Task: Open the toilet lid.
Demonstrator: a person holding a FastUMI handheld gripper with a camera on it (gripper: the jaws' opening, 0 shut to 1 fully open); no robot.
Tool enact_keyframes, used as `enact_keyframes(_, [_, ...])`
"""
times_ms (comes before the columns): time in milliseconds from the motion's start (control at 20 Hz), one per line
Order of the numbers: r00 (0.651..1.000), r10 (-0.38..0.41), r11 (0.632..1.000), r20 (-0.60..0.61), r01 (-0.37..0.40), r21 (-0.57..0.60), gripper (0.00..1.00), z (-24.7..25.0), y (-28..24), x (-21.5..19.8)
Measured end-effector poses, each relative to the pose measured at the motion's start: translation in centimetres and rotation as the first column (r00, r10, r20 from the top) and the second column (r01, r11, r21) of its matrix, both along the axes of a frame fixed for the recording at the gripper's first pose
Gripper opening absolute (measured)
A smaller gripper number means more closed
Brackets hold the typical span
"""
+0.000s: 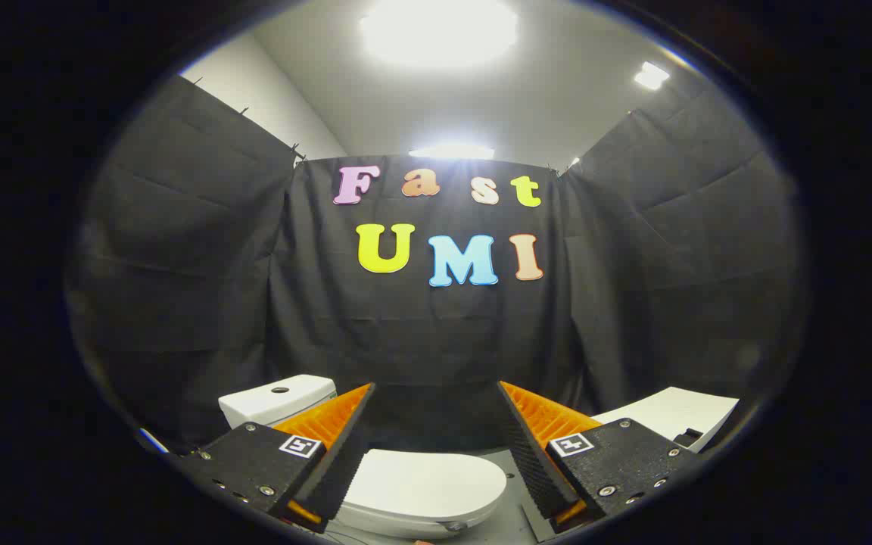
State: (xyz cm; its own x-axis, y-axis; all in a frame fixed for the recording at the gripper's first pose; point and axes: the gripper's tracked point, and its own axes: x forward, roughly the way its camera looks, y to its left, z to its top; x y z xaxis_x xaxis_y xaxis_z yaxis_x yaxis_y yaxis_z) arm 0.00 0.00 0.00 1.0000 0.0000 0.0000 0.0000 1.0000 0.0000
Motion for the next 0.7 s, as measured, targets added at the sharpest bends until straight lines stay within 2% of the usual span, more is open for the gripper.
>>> enact_keyframes(200, [1.000,-0.008,0.998,-0.017,0.006,-0.059,0.94,-1.0,-0.9,0.6])
enact_keyframes(400, [1.000,0.003,1.000,-0.018,-0.003,-0.021,0.95,-0.8,-1.6,0.7])
enact_keyframes(700, [0.999,-0.031,0.999,0.011,0.031,-0.008,0.95,0.6,-3.5,0.1])
